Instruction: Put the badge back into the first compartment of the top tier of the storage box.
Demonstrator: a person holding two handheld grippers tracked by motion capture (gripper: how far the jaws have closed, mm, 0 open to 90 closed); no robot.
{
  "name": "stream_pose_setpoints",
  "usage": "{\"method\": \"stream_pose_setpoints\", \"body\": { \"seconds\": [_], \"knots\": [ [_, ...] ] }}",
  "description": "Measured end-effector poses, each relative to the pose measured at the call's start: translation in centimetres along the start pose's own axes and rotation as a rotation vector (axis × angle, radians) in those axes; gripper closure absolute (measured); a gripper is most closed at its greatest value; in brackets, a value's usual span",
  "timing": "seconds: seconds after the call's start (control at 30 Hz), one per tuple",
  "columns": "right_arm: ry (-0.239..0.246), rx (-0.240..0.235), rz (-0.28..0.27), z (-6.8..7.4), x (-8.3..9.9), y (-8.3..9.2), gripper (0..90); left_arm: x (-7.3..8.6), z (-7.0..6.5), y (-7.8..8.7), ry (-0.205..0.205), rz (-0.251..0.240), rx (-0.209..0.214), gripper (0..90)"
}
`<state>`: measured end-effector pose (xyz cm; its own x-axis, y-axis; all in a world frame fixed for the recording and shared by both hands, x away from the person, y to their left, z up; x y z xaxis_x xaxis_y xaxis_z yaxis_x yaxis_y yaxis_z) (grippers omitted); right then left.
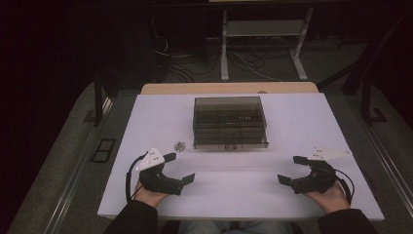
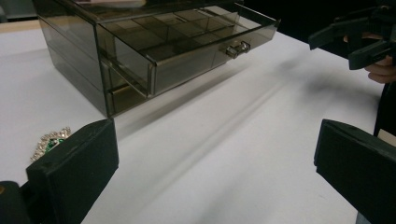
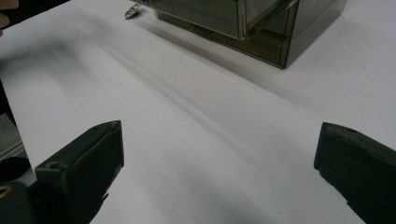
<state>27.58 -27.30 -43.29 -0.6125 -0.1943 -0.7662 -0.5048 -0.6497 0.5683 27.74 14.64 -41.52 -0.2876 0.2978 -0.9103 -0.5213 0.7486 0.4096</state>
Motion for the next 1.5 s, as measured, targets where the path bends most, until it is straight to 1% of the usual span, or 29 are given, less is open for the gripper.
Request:
{"method": "stream_pose_setpoints", "body": {
  "seconds": [0.1,0.13,0.4,0.5,0.63,0.77,0.97,1.27,1.5],
  "knots": [
    [-0.004,0.001,0.002,0.0,0.0,0.0,1.3,-0.3,0.0,-0.1,-0.018,0.027,0.002,0.0],
    [-0.001,0.000,0.002,0.0,0.0,0.0,1.3,-0.4,0.1,-0.1,-0.021,0.030,0.002,0.0],
    [0.003,0.002,0.008,0.0,0.1,0.0,1.3,-1.3,0.7,-0.5,-0.030,0.060,0.009,0.0],
    [0.000,0.001,0.011,0.1,0.1,0.0,1.3,-1.7,1.0,-0.5,-0.025,0.065,0.009,0.0],
    [0.002,0.001,0.015,0.1,0.1,-0.1,1.3,-2.2,1.4,-0.4,-0.012,0.078,0.021,0.0],
    [0.005,0.000,0.017,0.1,0.1,0.0,1.3,-2.5,1.8,-0.4,-0.014,0.093,0.019,0.0],
    [0.005,-0.001,0.019,0.1,0.1,0.0,1.3,-3.1,2.6,-0.4,0.001,0.093,0.022,0.0],
    [0.007,-0.002,0.024,0.1,0.1,-0.1,1.3,-3.7,3.5,-0.8,0.002,0.117,0.013,0.0],
    [0.009,-0.004,0.025,0.2,0.1,-0.1,1.3,-4.1,4.6,-0.9,0.009,0.125,0.000,0.0]
  ]
}}
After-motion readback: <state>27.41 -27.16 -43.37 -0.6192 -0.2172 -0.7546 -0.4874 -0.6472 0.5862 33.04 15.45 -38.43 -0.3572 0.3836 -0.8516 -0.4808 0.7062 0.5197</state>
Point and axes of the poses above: each handheld gripper's, and its own axes: y roughly backward along the jaws, x roughly out of its underside, z roughly to its left, the point moved 3 cm from there along -y, roughly forward along the jaws, and after that the axes turned 7 degrees about -y, right-handed, at the moved point
